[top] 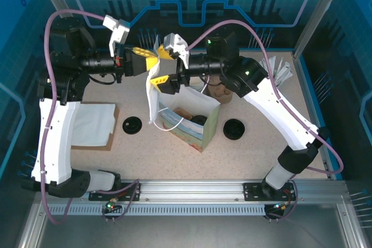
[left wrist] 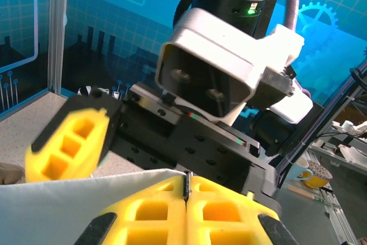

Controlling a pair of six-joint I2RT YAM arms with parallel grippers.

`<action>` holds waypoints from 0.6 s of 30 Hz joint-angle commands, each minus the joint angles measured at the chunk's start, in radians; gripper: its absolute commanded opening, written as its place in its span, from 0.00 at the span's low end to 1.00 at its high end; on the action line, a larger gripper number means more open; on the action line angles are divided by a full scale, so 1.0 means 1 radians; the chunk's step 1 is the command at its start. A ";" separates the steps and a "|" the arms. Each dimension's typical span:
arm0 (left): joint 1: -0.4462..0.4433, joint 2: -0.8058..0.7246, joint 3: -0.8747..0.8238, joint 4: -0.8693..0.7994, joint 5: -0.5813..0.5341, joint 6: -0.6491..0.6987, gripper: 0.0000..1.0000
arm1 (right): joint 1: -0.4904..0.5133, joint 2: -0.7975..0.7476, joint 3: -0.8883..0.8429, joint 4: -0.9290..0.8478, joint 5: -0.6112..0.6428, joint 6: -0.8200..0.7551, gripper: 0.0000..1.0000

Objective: Pack the takeout coffee

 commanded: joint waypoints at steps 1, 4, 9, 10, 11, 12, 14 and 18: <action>-0.011 0.011 0.033 -0.013 0.026 0.026 0.00 | 0.011 0.017 0.028 0.017 -0.040 0.027 0.74; -0.011 0.008 0.034 -0.018 0.014 0.032 0.00 | 0.008 0.014 0.034 -0.016 -0.027 0.022 0.56; -0.011 -0.010 0.034 -0.007 -0.021 0.031 0.02 | -0.006 -0.011 0.033 -0.094 0.003 0.008 0.27; -0.011 -0.014 0.034 -0.002 -0.026 0.026 0.04 | -0.010 -0.017 0.032 -0.105 0.010 0.008 0.22; -0.012 -0.019 0.035 0.001 -0.033 0.023 0.14 | -0.011 -0.025 0.030 -0.118 0.015 0.008 0.17; -0.011 -0.027 0.033 0.006 -0.046 0.015 0.24 | -0.015 -0.035 0.026 -0.128 0.018 0.010 0.13; -0.011 -0.044 0.028 0.008 -0.070 0.011 0.38 | -0.020 -0.054 0.013 -0.133 0.033 0.034 0.10; -0.011 -0.112 -0.021 0.019 -0.180 0.000 0.62 | -0.033 -0.101 -0.036 -0.113 0.022 0.120 0.07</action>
